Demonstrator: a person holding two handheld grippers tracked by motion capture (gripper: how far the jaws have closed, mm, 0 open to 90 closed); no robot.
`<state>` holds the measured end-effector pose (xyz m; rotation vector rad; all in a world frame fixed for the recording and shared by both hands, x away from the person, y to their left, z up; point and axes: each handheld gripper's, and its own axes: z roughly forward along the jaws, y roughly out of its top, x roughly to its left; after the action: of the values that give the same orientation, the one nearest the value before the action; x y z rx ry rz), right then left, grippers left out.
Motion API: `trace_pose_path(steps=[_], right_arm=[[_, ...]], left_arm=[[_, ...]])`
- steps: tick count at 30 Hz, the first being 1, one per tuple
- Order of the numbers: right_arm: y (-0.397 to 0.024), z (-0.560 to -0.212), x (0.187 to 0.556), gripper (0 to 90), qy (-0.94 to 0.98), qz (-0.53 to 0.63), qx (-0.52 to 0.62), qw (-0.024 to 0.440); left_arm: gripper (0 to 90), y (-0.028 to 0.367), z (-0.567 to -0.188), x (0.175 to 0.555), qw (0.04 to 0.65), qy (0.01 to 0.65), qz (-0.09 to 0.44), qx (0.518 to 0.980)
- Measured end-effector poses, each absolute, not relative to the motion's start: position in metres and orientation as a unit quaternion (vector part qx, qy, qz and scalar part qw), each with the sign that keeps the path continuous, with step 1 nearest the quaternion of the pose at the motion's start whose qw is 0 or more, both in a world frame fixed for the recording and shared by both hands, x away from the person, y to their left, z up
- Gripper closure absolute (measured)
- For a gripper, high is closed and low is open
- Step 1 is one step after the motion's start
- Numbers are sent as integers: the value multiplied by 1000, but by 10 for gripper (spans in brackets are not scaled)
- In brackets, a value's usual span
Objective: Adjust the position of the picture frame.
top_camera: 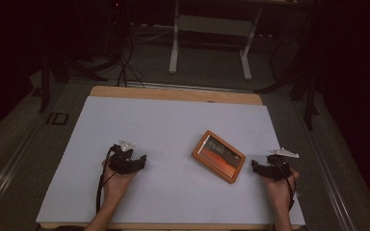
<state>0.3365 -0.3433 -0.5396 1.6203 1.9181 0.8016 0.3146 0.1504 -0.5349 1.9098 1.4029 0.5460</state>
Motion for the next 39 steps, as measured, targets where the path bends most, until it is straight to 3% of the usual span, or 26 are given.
trace_pose_path(steps=[1, 2, 6, 20, 26, 27, 28, 30, 31, 32, 34, 39], right_arm=[[-343, -540, 337, 231, 705, 294, 595, 250], [-345, -537, 336, 326, 706, 301, 593, 244], [-345, -529, 338, 417, 711, 330, 580, 222], [-322, -506, 359, 491, 771, 341, 499, 202], [-312, -502, 368, 588, 776, 355, 485, 194], [-309, -502, 369, 666, 781, 357, 477, 188], [-309, -502, 369, 666, 781, 357, 477, 188], [-306, -504, 371, 768, 786, 352, 472, 190], [-304, -506, 374, 859, 786, 347, 472, 195], [-304, -506, 374, 859, 786, 347, 472, 195], [-305, -508, 377, 897, 785, 345, 476, 194], [-304, -515, 383, 900, 789, 341, 479, 180]], left_arm=[[375, 150, -535, 315, 348, 541, 211, 736], [371, 149, -532, 313, 356, 538, 204, 736], [344, 147, -520, 311, 382, 534, 180, 733], [440, 118, -508, 310, 425, 461, 141, 767], [502, 96, -505, 309, 438, 426, 121, 782], [553, 88, -505, 309, 441, 414, 111, 789], [584, 88, -505, 309, 441, 414, 111, 789], [620, 80, -505, 309, 445, 402, 104, 793], [701, 75, -505, 309, 447, 396, 101, 796], [701, 71, -505, 309, 447, 390, 98, 799], [828, 61, -506, 310, 448, 377, 92, 805], [895, 38, -510, 318, 443, 357, 77, 819]])
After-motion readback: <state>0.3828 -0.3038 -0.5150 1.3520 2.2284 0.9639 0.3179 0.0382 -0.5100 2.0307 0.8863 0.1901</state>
